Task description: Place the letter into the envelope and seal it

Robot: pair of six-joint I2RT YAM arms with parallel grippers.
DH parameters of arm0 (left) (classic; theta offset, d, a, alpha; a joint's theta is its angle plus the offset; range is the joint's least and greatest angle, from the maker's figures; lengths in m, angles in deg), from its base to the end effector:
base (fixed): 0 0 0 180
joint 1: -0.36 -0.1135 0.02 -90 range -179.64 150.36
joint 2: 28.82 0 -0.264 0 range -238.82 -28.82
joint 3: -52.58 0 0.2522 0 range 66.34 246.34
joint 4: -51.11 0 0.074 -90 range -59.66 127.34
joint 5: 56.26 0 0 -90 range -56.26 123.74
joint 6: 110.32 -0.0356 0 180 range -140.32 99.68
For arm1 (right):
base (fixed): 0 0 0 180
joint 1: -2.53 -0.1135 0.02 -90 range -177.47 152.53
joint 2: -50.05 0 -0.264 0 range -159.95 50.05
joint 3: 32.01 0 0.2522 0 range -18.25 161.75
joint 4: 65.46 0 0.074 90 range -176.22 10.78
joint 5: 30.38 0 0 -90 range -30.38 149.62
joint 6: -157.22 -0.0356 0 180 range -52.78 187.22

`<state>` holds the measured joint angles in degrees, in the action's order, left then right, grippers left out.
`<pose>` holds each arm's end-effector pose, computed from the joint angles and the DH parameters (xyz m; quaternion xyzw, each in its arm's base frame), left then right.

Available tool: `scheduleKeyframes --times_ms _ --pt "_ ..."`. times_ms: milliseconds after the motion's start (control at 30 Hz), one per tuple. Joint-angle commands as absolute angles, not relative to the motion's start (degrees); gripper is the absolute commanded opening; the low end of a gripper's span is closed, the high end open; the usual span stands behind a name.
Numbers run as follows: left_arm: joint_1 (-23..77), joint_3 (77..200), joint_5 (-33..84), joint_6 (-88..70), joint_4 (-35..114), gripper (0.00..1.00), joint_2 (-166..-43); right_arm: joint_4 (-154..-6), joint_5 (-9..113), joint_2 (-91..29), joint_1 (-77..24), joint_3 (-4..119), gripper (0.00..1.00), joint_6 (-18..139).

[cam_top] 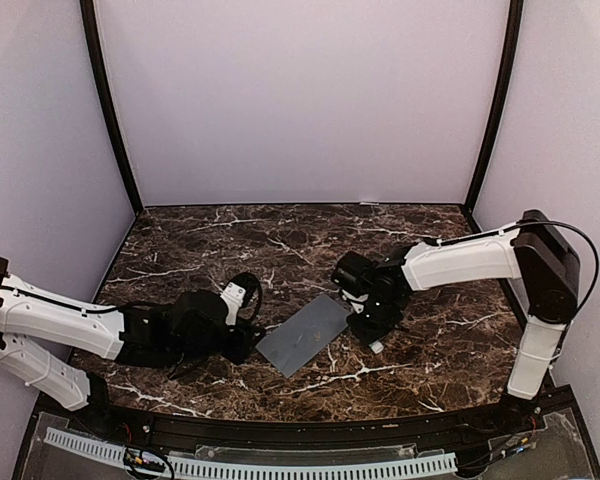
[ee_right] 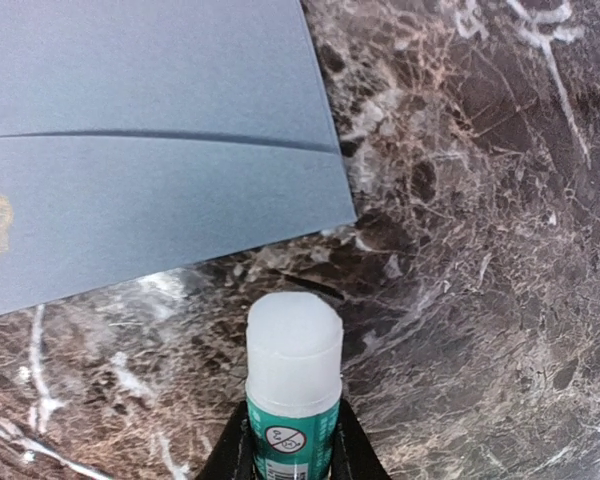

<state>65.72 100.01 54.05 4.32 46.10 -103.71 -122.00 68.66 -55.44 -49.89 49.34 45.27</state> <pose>0.1220 -0.2362 0.1944 0.2207 0.8385 -0.2257 0.4442 0.2108 0.2647 0.1571 -0.2549 0.9604 -0.0136 0.1120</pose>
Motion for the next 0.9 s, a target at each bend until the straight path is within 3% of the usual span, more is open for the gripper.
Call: scheduleKeyframes --times_ms 0,400,600,867 --pt "65.4 97.8 52.5 3.8 48.2 0.37 -99.4 -114.3 65.0 -47.0 -50.1 48.8 0.0 44.0" --pt "65.4 87.3 39.0 1.9 62.8 0.41 -80.4 -74.6 54.7 -30.3 -63.0 41.0 0.0 43.4" --pt "65.4 80.8 25.8 1.8 71.9 0.47 -69.9 -52.7 52.9 -30.7 -69.5 37.3 0.0 42.4" --pt "65.4 78.3 12.8 3.3 80.6 0.51 -67.1 -38.4 55.0 -35.2 -76.0 37.3 0.0 43.1"
